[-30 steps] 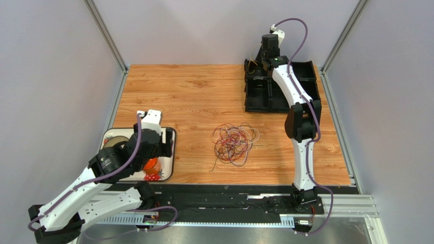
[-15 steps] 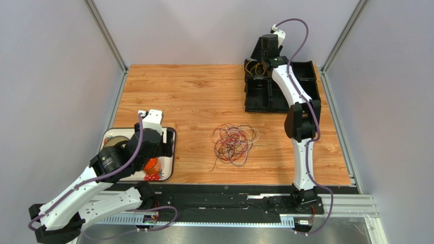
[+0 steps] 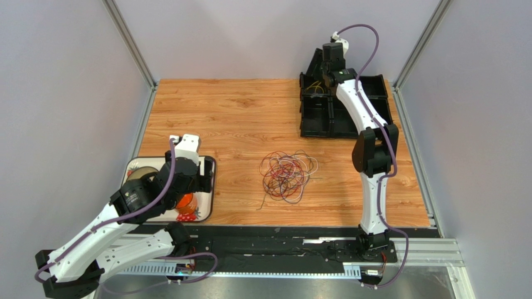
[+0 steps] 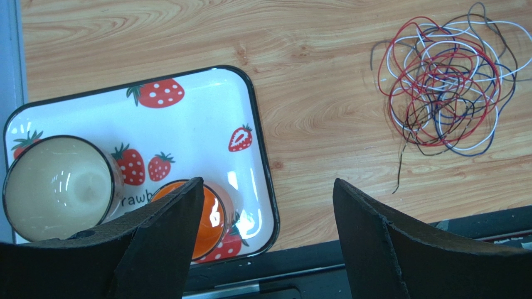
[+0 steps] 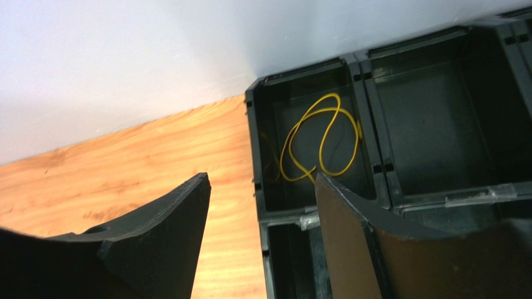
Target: Untangle the cables
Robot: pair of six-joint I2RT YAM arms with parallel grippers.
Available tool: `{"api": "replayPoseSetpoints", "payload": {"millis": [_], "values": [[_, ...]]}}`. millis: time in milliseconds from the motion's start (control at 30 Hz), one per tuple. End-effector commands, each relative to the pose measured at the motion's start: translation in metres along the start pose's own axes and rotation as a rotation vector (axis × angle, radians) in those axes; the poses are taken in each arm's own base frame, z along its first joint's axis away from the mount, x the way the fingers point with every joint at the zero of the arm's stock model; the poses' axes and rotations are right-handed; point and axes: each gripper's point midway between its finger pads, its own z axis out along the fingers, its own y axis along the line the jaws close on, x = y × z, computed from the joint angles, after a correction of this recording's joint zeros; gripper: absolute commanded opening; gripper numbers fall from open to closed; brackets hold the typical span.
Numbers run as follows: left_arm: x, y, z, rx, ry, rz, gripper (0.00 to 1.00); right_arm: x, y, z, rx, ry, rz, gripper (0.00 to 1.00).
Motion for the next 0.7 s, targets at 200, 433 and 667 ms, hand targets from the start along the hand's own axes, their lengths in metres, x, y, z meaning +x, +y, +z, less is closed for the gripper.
{"api": "replayPoseSetpoints", "payload": {"millis": [200,433,667], "values": [[-0.002,-0.02,0.002,0.091,0.01,0.014,0.88,0.04,0.037,-0.156,-0.131,0.144,-0.095,0.63],[0.007,-0.079,0.033,0.227,0.125,0.007,0.88,0.162,-0.028,-0.21,-0.067,0.369,-0.081,0.62],[0.008,-0.156,0.071,0.386,0.158,-0.043,0.86,0.186,-0.063,-0.257,-0.04,0.35,0.014,0.68]]}}
